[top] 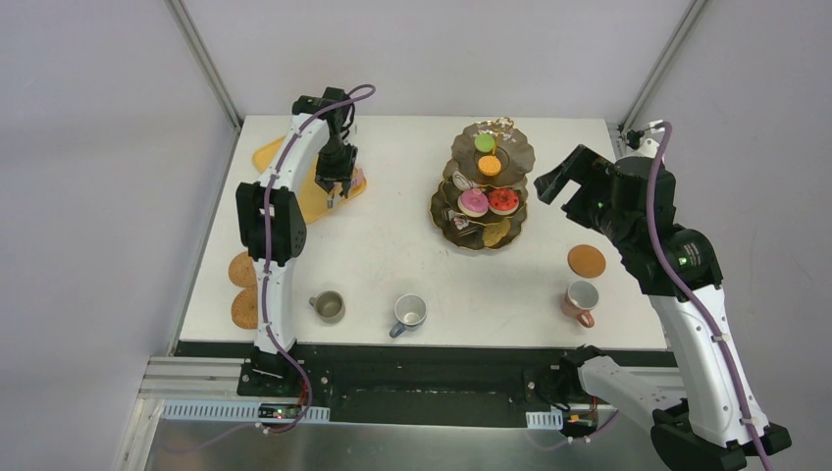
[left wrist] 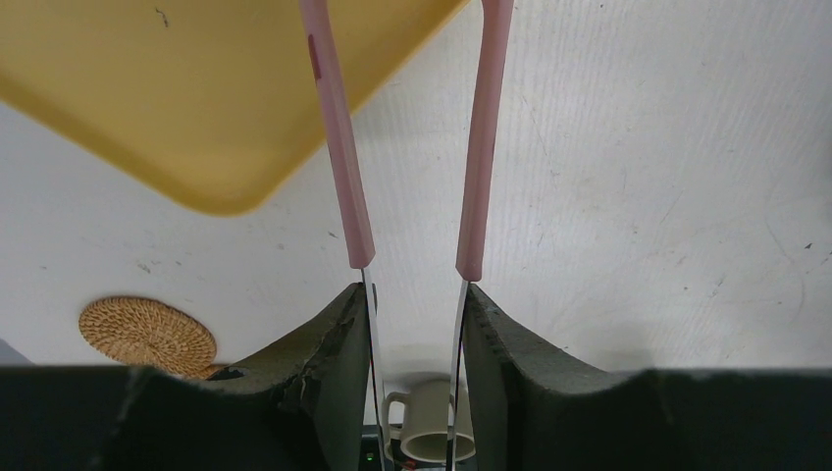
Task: Serve the afternoon tea
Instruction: Pick up the desert from the tray.
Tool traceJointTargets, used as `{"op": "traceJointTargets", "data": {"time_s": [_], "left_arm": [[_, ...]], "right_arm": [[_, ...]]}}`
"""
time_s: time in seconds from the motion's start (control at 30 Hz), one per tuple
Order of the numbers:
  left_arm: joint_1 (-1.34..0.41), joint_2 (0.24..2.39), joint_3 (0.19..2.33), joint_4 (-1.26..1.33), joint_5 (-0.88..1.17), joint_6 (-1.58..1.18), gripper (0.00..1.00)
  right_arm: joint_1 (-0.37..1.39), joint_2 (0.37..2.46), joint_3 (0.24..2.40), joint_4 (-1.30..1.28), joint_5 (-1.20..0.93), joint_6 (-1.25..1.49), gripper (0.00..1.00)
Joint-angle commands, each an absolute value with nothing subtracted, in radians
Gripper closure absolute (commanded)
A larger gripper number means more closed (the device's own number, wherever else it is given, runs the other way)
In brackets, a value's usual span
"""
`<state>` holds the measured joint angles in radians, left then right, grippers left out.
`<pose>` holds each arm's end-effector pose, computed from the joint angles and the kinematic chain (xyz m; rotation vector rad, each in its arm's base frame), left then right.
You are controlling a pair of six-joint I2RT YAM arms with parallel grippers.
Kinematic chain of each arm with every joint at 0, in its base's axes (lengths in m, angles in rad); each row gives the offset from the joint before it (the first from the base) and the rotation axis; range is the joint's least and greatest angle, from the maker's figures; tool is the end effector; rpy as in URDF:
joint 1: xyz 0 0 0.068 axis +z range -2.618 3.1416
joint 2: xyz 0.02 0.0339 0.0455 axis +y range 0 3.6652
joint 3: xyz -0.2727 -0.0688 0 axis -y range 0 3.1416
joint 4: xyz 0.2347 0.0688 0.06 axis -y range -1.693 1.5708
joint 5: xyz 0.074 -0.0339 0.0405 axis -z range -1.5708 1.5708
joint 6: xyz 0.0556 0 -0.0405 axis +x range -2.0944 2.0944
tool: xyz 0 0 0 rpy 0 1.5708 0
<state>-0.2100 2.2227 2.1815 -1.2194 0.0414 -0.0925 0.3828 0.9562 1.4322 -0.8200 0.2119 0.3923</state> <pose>0.4513 -0.0986 0.2572 0.1758 2.8331 -0.1250 0.1572 0.0507 0.4539 0.1524 1.9137 0.3208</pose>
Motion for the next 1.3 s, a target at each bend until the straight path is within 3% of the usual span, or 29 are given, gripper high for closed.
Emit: {"op": "traceJointTargets", "data": {"time_s": [0.0, 1.27], "left_arm": [[-0.219, 2.225, 2.178, -1.243, 0.026, -0.078, 0.62], [-0.219, 2.226, 2.111, -1.255, 0.043, -0.089, 0.61]], "right_arm": [[0.38, 0.953, 1.465, -0.81, 0.209, 0.403, 0.01], [0.38, 0.956, 1.463, -0.808, 0.211, 0.407, 0.01]]}}
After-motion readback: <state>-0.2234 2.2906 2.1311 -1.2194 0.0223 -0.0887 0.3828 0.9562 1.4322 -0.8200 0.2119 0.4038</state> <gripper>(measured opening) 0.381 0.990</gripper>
